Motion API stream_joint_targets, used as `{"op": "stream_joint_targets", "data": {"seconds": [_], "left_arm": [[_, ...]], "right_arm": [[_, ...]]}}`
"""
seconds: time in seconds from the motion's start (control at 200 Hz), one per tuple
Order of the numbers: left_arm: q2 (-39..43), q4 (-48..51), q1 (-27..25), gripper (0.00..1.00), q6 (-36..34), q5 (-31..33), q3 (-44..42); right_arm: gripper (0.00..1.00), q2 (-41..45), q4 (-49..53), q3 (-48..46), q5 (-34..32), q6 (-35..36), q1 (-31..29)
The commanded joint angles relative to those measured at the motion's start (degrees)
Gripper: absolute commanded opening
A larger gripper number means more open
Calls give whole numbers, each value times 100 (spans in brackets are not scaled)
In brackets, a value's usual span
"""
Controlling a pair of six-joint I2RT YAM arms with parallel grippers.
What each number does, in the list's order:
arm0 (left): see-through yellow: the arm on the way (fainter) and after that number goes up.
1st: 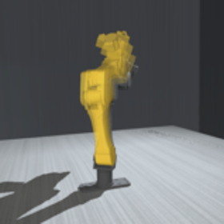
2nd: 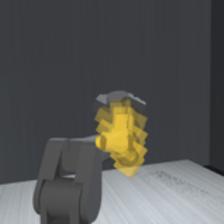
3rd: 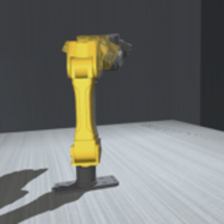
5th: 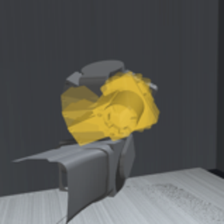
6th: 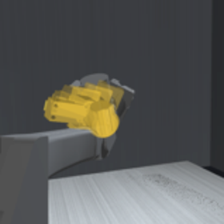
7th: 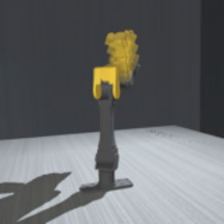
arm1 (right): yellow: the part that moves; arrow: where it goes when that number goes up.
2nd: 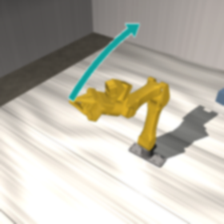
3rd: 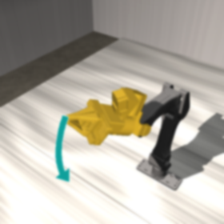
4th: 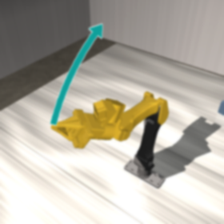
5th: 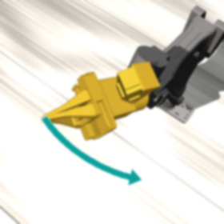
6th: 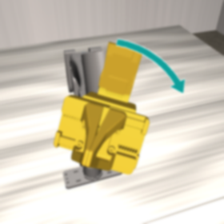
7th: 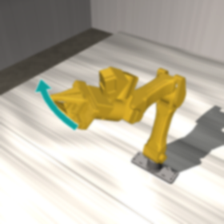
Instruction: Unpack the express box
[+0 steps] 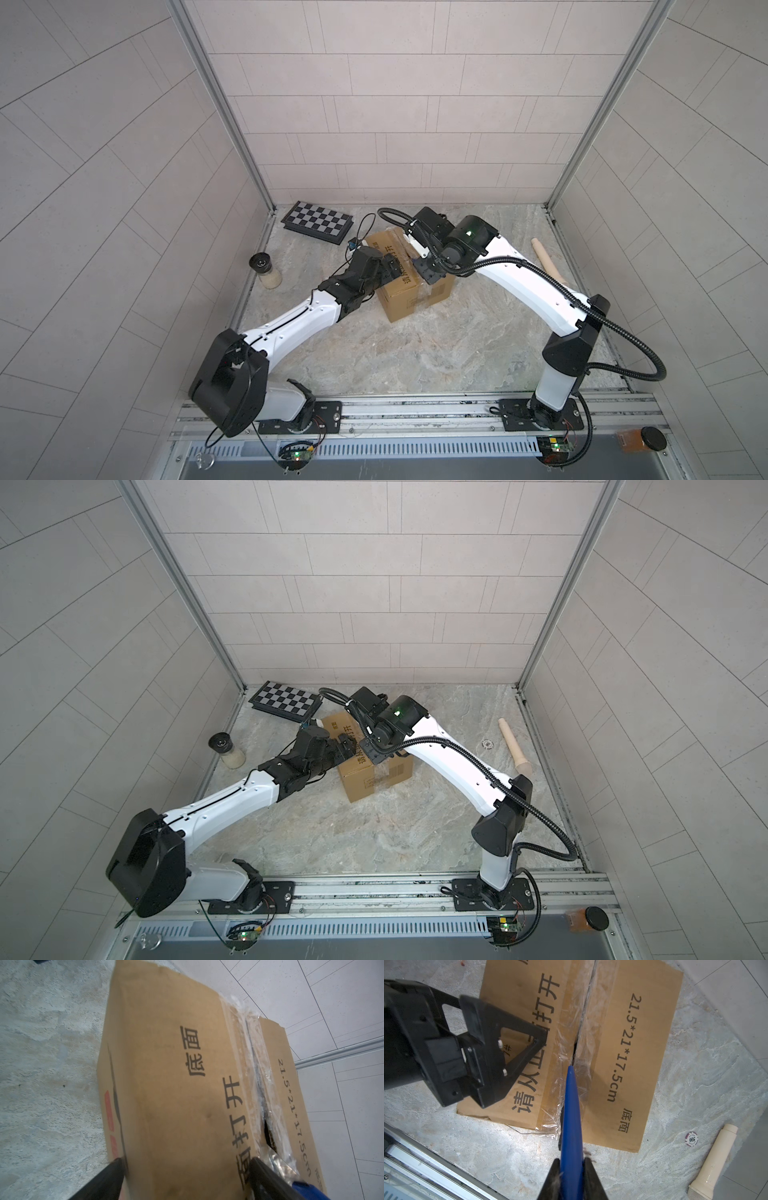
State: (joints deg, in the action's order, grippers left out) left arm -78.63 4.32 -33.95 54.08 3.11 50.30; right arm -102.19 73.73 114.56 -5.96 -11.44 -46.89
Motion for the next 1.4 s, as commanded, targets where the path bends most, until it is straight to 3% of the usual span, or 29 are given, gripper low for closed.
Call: {"op": "stream_joint_targets", "data": {"seconds": [0.0,0.265,0.406,0.696,0.916,1.126,1.397], "left_arm": [[-364,1036,-41,96,67,154,-214],[-433,950,-49,96,83,102,-215],[-439,791,-51,96,68,-17,-238],[205,-500,-50,99,-234,-640,-575],[562,-835,-52,100,-433,-902,-667],[959,-360,-32,100,-612,-706,-452],[1276,934,84,100,-1025,-193,31]], "right_arm": [[0,400,691,-60,111,6,-169],[0,769,552,-350,60,-118,-182],[0,1022,-37,-874,90,-127,-185],[0,893,-1006,-1036,910,507,-109],[0,581,-1436,-781,1531,1019,22],[0,432,-1489,-583,1429,1158,79],[0,225,-1476,-468,1358,1443,119]]}}
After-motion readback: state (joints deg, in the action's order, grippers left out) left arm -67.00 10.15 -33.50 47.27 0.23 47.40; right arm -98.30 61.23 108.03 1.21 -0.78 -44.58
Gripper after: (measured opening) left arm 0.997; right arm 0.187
